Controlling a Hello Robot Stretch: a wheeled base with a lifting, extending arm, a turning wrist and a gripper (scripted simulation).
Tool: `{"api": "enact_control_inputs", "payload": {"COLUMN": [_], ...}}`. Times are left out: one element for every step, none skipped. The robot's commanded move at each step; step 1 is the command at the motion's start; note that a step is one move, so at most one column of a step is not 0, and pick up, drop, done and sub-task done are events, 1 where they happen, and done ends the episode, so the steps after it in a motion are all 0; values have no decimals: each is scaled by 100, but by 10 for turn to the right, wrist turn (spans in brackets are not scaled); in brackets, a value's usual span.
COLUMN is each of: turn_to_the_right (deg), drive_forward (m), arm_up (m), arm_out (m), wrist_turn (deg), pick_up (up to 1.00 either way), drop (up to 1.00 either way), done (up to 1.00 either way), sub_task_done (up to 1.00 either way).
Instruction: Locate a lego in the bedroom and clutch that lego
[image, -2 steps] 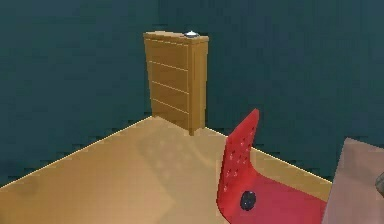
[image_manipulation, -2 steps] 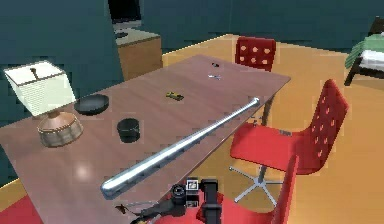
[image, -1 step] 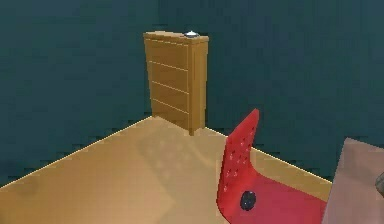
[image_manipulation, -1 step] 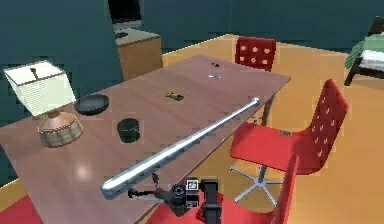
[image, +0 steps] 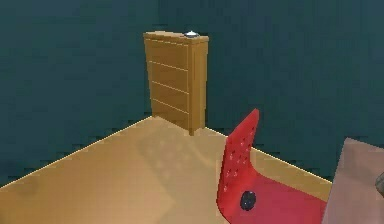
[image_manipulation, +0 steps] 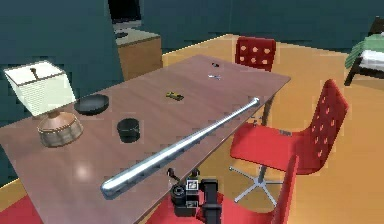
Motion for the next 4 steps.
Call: {"api": "enact_control_inputs", "payload": {"turn_to_the_right": [0,0,0,0], "drive_forward": [0,0,0,0], "arm_up": [0,-30,0,10], "arm_out": [0,0,0,0], "wrist_turn": [360,0,0,0], "pick_up": [0,0,100,0], "drop": [0,0,0,0], "done": [0,0,0,0], "sub_task_done": [0,0,0,0]}}
